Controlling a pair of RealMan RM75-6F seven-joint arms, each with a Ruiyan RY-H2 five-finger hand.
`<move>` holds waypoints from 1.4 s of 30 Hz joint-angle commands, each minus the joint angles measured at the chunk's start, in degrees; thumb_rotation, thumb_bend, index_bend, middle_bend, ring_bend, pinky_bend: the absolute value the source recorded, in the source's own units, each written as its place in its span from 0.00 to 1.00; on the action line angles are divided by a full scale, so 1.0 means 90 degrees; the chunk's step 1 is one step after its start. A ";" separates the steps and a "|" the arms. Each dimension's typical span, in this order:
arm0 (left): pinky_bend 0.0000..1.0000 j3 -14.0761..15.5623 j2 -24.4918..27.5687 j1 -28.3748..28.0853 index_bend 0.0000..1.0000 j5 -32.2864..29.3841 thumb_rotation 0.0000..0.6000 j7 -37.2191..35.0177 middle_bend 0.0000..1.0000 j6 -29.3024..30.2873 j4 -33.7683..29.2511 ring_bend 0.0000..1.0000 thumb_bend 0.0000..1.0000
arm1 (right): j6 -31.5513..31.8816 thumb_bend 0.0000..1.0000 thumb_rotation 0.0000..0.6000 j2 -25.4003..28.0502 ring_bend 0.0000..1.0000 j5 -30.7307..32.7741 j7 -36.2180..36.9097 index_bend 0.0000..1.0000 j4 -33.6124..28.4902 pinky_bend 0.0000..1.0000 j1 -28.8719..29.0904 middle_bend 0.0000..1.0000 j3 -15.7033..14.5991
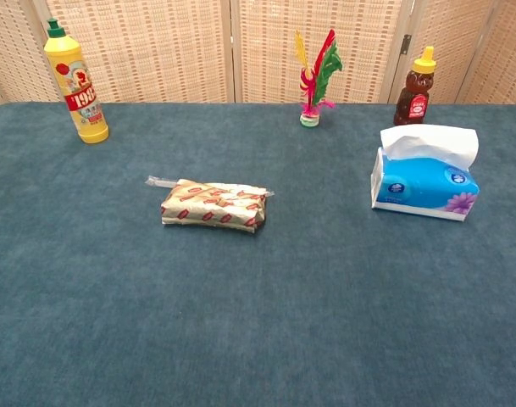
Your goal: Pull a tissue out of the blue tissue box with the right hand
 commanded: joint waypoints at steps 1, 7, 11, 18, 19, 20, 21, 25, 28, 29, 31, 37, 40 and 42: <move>0.14 -0.0005 0.0012 0.0008 0.00 -0.0015 1.00 -0.0028 0.00 0.0007 -0.0006 0.00 0.25 | -0.0265 0.20 1.00 -0.0166 0.00 0.0352 -0.0245 0.21 0.0047 0.00 0.0288 0.12 0.0288; 0.14 0.0004 0.0060 0.0006 0.00 0.0012 1.00 -0.0192 0.00 0.0014 0.0002 0.00 0.25 | -0.0843 0.20 1.00 -0.0975 0.00 0.1392 -0.1091 0.30 0.0675 0.00 0.1050 0.21 0.0872; 0.14 0.0006 0.0069 -0.0001 0.00 0.0011 1.00 -0.0248 0.00 0.0001 0.0012 0.00 0.25 | -0.0970 0.20 1.00 -0.1441 0.00 0.2007 -0.1726 0.32 0.1109 0.00 0.1447 0.24 0.1092; 0.14 0.0018 0.0077 -0.0016 0.00 0.0022 1.00 -0.0288 0.00 -0.0031 0.0018 0.00 0.25 | -0.1064 0.20 1.00 -0.1979 0.00 0.2568 -0.2146 0.33 0.1657 0.00 0.1926 0.25 0.1306; 0.14 0.0021 0.0078 -0.0015 0.00 0.0029 1.00 -0.0292 0.00 -0.0027 0.0020 0.00 0.25 | -0.1083 0.20 1.00 -0.2039 0.00 0.2608 -0.2153 0.33 0.1727 0.00 0.1978 0.25 0.1318; 0.14 0.0024 0.0078 -0.0013 0.00 0.0038 1.00 -0.0301 0.00 -0.0020 0.0021 0.00 0.25 | -0.1122 0.20 1.00 -0.2117 0.00 0.2669 -0.2152 0.33 0.1808 0.00 0.2043 0.25 0.1331; 0.14 0.0024 0.0079 -0.0013 0.00 0.0043 1.00 -0.0308 0.00 -0.0015 0.0020 0.00 0.25 | -0.1168 0.20 1.00 -0.2169 0.00 0.2731 -0.2136 0.33 0.1844 0.00 0.2084 0.25 0.1339; 0.14 0.0034 0.0096 -0.0016 0.00 0.0051 1.00 -0.0368 0.00 -0.0024 0.0017 0.00 0.25 | -0.1334 0.20 1.00 -0.2311 0.00 0.2950 -0.2088 0.34 0.1862 0.00 0.2198 0.26 0.1304; 0.14 0.0035 0.0106 -0.0018 0.00 0.0051 1.00 -0.0401 0.00 -0.0026 0.0024 0.00 0.25 | -0.1326 0.20 1.00 -0.2418 0.00 0.3012 -0.2128 0.35 0.1949 0.00 0.2247 0.27 0.1224; 0.14 0.0037 0.0107 -0.0018 0.00 0.0056 1.00 -0.0409 0.00 -0.0025 0.0025 0.00 0.25 | -0.1328 0.20 1.00 -0.2456 0.00 0.3053 -0.2138 0.35 0.1995 0.00 0.2265 0.27 0.1206; 0.14 0.0040 0.0110 -0.0018 0.00 0.0066 1.00 -0.0416 0.00 -0.0019 0.0025 0.00 0.25 | -0.1332 0.20 1.00 -0.2500 0.00 0.3106 -0.2134 0.38 0.2077 0.00 0.2298 0.28 0.1201; 0.14 0.0054 0.0091 -0.0022 0.00 0.0098 1.00 -0.0379 0.00 -0.0020 0.0036 0.00 0.25 | -0.1222 0.33 1.00 -0.2638 0.02 0.2997 -0.1936 0.53 0.2371 0.00 0.2353 0.39 0.1158; 0.14 0.0054 0.0089 -0.0021 0.00 0.0103 1.00 -0.0376 0.00 -0.0012 0.0031 0.00 0.25 | -0.1147 0.37 1.00 -0.2680 0.05 0.2923 -0.1881 0.60 0.2472 0.00 0.2349 0.44 0.1108; 0.14 0.0063 0.0089 -0.0015 0.00 0.0121 1.00 -0.0384 0.00 0.0003 0.0029 0.00 0.25 | -0.1107 0.38 1.00 -0.2697 0.07 0.2885 -0.1836 0.63 0.2514 0.00 0.2341 0.46 0.1084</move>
